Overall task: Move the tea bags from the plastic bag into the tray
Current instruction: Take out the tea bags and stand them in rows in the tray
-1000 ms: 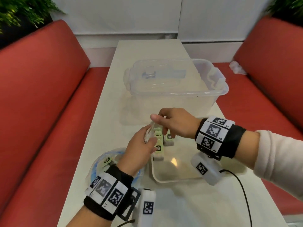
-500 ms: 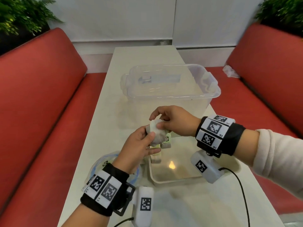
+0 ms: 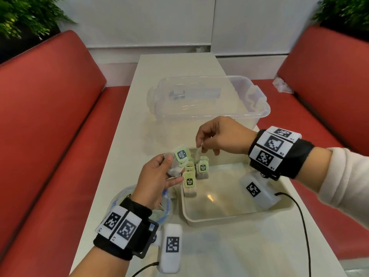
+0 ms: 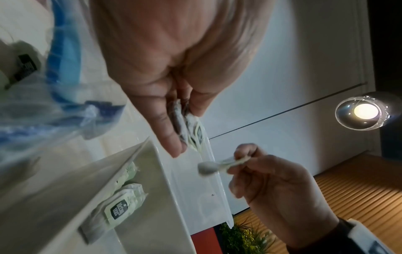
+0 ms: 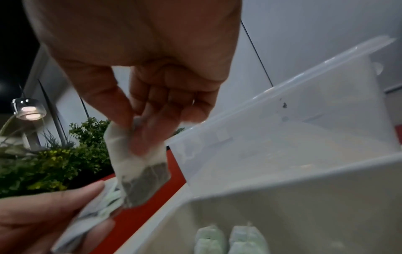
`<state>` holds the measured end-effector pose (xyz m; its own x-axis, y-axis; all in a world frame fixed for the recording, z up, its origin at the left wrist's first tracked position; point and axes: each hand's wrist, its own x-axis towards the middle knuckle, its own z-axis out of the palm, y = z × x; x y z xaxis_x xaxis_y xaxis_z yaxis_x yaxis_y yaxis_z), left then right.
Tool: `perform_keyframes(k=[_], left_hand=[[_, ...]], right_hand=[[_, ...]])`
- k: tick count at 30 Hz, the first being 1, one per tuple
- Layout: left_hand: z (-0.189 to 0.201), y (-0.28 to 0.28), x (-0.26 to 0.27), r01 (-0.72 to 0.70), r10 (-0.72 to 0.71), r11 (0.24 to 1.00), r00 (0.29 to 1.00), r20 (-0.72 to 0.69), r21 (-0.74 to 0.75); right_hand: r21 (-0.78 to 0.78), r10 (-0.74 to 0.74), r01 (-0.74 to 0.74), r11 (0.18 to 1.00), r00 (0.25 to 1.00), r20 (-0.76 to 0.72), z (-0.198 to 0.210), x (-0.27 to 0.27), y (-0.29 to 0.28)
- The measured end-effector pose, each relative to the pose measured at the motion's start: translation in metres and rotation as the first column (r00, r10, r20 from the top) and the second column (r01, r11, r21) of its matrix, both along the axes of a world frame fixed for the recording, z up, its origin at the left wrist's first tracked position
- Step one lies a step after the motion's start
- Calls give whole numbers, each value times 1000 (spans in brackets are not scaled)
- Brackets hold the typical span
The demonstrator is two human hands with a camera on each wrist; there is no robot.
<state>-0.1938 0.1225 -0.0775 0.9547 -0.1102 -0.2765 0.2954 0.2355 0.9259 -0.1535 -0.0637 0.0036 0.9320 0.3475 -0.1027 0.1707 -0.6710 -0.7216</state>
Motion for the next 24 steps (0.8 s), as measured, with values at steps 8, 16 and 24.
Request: perform_keyframes(k=[8, 16, 24], left_hand=[[-5, 3, -1, 1, -1, 1000, 1000, -8, -6], [-7, 2, -4, 13, -13, 1000, 1000, 2, -18], [-8, 3, -5, 11, -11, 1000, 1000, 8, -16]], right_hand=[[-575, 212, -229, 786, 972, -97, -38, 18, -11], [-719, 237, -342, 604, 939, -248, -76, 33, 7], [-722, 178, -229, 653, 973, -148, -92, 41, 10]])
